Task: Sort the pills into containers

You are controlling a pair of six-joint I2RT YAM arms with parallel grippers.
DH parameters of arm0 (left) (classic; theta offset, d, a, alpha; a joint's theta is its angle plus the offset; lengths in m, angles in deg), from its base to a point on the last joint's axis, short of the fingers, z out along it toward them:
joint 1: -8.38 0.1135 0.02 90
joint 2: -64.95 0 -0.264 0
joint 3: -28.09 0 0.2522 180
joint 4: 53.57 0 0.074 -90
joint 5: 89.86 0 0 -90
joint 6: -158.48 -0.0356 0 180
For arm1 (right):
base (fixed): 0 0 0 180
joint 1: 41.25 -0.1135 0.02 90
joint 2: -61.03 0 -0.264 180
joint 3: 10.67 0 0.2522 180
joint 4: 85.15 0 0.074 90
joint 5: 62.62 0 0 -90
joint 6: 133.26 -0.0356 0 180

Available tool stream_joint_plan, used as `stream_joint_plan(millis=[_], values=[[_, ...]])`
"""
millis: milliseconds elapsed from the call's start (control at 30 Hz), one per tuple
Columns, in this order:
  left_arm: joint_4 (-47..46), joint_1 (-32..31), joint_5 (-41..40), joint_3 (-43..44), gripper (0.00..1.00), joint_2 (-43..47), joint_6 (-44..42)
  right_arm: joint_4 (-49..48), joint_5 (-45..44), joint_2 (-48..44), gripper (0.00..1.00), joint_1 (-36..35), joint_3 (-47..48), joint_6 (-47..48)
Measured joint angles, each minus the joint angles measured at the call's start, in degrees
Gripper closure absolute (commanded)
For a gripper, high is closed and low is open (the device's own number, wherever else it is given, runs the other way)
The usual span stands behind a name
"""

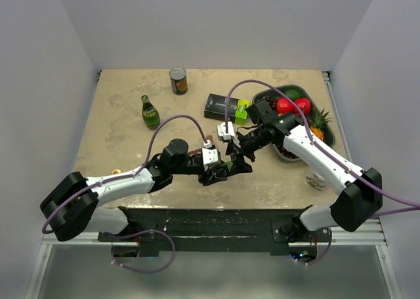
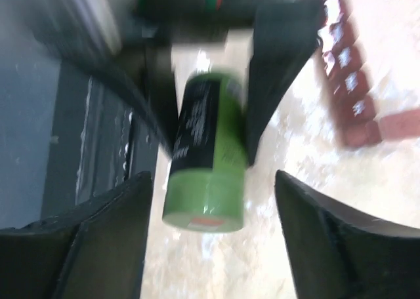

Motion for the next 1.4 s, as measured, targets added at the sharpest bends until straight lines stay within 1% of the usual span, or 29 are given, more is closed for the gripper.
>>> stream_joint_plan(millis=[33,100,133,233,333,433,500,567,600,633,767,867,1033,1067,1133,1167,1267,1300,1367,1400], values=[[0.5,-0.3,-0.2,0.0,1.00,-0.5,0.3,-1.5,0.8,0.0,0.08,-0.1,0.4,-1.3],[0.5,-0.7,-1.0,-0.8,1.00,-1.0,1.0,-5.3,3.5,-0.1,0.07,0.3,1.4,-5.0],[0.0,-0.8,-1.4,-1.7,1.00,-1.0,1.5,-6.9,5.1,-0.2,0.02,1.0,1.9,-7.2],[-2.3,-0.9,-3.3,-4.4,1.00,-0.7,3.1,-11.6,9.2,-0.7,0.01,5.8,2.4,-14.6],[-5.5,-1.0,-6.4,-7.7,1.00,0.7,5.0,-16.6,9.8,-1.4,0.01,9.2,1.7,-23.1],[-9.7,-1.0,-10.3,-11.2,1.00,3.3,7.5,-23.5,8.6,-4.2,0.01,9.5,-3.0,-33.6],[-12.3,-1.0,-12.5,-12.5,1.00,4.4,8.9,-26.0,7.2,-5.5,0.01,9.1,-5.9,-39.2],[-14.9,-1.0,-14.6,-13.2,1.00,5.1,10.0,-28.4,5.0,-5.7,0.01,8.8,-8.6,-45.1],[-17.4,-1.0,-16.3,-13.3,1.00,5.2,10.9,-29.9,2.0,-5.1,0.01,8.4,-10.8,-50.4],[-17.6,-1.0,-16.5,-13.3,1.00,5.2,11.0,-30.0,1.7,-5.0,0.01,8.3,-10.9,-50.8],[-19.6,-1.0,-18.4,-13.3,1.00,5.2,11.9,-31.1,-2.6,-4.3,0.02,7.1,-11.5,-56.8],[-20.4,-1.0,-19.6,-13.3,1.00,5.2,12.0,-32.0,-4.3,-3.8,0.05,5.7,-11.5,-59.4],[-20.8,-1.0,-21.3,-13.3,1.00,5.5,12.0,-32.7,-4.8,-2.7,0.18,4.1,-11.5,-61.3],[-20.8,-1.0,-21.6,-13.3,1.00,5.6,12.0,-32.7,-4.7,-2.5,0.23,3.9,-11.5,-61.5],[-20.8,-1.0,-22.3,-13.3,1.00,5.7,12.0,-32.7,-4.5,-2.0,0.29,3.8,-11.5,-61.7],[-20.8,-1.0,-22.5,-13.4,1.00,5.8,12.0,-32.7,-4.3,-1.7,0.37,3.8,-11.5,-61.9],[-20.8,-1.0,-23.0,-13.7,1.00,6.2,12.0,-32.9,-2.7,-1.0,0.49,3.7,-11.5,-62.3],[-20.8,-1.0,-23.1,-13.8,1.00,6.3,12.0,-33.1,-1.9,-0.9,0.58,3.6,-11.5,-62.3],[-20.7,-1.0,-23.1,-13.9,1.00,6.4,11.8,-33.1,-1.0,-0.5,0.67,3.6,-11.5,-62.1],[-20.7,-1.0,-22.9,-13.9,1.00,6.4,11.8,-33.1,-0.3,-0.4,0.75,3.7,-11.5,-61.9]])
